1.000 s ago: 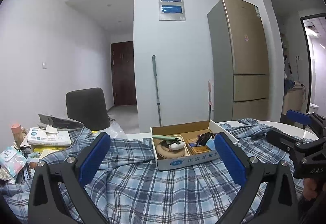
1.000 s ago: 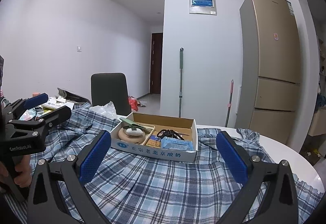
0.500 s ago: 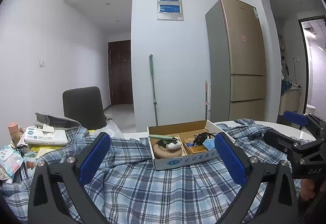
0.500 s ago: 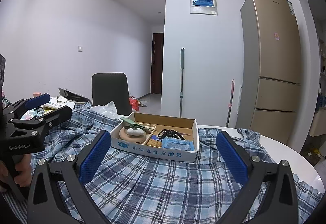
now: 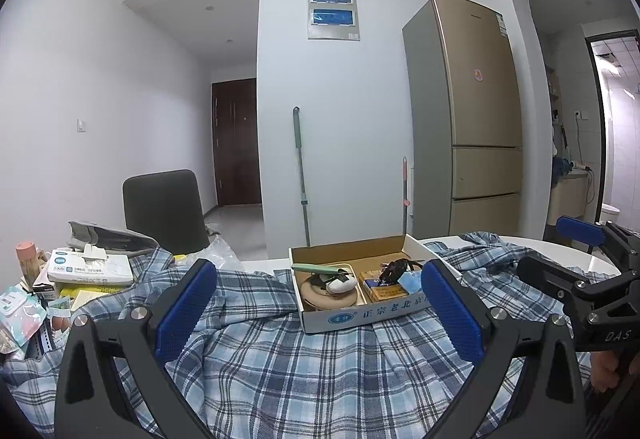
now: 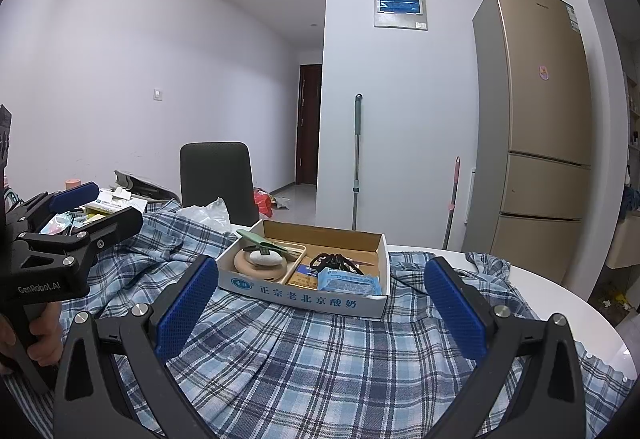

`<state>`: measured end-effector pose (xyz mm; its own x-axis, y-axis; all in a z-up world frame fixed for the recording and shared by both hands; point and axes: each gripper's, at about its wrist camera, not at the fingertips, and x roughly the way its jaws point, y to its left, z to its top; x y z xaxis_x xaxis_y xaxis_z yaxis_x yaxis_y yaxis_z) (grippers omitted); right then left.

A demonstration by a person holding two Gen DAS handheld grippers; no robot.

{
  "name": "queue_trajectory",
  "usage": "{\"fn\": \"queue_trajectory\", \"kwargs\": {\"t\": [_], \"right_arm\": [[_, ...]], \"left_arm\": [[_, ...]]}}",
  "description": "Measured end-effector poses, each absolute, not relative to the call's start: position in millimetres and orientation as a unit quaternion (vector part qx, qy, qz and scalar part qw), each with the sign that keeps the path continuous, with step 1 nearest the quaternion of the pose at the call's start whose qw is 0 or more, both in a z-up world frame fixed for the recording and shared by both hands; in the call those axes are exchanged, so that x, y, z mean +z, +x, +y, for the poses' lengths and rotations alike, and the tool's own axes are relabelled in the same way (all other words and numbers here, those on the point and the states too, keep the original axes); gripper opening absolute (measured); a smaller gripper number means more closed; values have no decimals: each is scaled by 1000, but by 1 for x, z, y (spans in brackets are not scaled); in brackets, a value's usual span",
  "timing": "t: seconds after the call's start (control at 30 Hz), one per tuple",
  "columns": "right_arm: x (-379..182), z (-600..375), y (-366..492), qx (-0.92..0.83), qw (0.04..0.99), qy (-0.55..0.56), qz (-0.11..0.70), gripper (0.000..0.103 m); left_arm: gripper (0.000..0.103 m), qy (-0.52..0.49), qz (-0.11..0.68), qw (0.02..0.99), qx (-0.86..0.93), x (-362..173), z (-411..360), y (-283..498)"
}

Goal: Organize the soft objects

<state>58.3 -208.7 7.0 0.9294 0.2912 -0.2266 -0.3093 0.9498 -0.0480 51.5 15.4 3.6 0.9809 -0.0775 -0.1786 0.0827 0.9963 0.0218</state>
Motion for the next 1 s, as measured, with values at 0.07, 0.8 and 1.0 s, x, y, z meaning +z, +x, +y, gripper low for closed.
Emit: {"fn": "queue_trajectory", "kwargs": {"t": [0.07,0.8,1.0], "right_arm": [[7,-209,58,153,981,-42,109,103],[7,-208,58,153,981,-42,109,103],[7,-208,58,153,981,-42,109,103]], "left_arm": [[103,16,88,995,-39,4,15,51],[103,37,87,994,-45,1,7,51],[103,37,85,995,-45,1,10,51]]}}
